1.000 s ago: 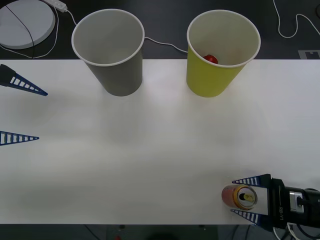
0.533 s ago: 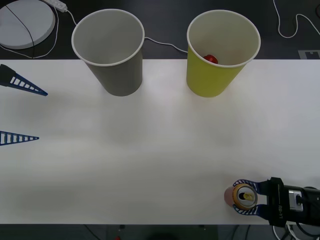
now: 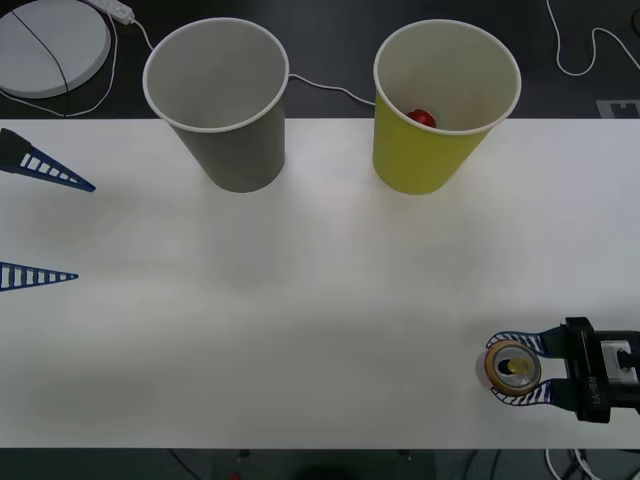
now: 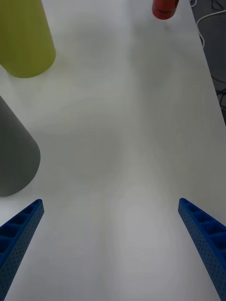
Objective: Put the can into the green bin and the plastic bottle into the gray bin
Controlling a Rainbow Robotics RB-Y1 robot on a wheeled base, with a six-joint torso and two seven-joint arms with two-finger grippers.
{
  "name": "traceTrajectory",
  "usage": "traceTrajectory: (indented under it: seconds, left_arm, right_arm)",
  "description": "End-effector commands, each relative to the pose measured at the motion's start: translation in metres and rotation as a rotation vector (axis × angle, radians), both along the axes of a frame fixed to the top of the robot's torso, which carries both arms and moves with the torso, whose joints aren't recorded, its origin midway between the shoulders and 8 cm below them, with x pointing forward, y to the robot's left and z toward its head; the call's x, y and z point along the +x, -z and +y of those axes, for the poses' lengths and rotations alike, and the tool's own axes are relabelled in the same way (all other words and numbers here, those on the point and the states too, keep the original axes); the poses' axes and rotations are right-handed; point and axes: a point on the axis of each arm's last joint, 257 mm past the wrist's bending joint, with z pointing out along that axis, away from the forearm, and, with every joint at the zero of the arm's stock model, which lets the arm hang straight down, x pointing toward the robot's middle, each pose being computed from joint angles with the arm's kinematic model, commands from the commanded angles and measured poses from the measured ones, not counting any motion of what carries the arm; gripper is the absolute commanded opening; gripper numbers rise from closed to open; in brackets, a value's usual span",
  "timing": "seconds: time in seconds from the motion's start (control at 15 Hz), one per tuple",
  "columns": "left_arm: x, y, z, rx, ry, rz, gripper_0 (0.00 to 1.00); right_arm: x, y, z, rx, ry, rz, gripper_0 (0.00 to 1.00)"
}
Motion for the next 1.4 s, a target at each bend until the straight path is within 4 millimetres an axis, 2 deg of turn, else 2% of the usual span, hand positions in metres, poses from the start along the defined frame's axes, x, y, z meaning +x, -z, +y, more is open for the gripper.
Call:
traceTrajectory:
  seconds: [0.07, 0.2, 0.53, 0.93, 1.4]
  left_arm:
    - [0.0, 0.0, 0.0, 0.0, 0.0, 0.0, 1.0]
    - [0.0, 0.0, 0.0, 0.0, 0.0, 0.0, 1.0]
    - [0.0, 0.0, 0.0, 0.0, 0.0, 0.0, 1.0]
    - [0.0, 0.0, 0.0, 0.0, 0.0, 0.0, 1.0]
    - [0.0, 0.0, 0.0, 0.0, 0.0, 0.0, 1.0]
  right_arm:
    - [0.006, -0.031, -0.003, -0.094, 0.078, 0.042, 0.0]
    - [0.007, -0.057, -0.003, -0.148, 0.145, 0.094, 0.0]
    - [0.01, -0.106, 0.002, -0.193, 0.334, 0.239, 0.0]
    - [0.026, -0.151, -0.005, -0.172, 0.543, 0.406, 0.0]
    - [0.055, -0.195, -0.027, -0.219, 0.75, 0.525, 0.0]
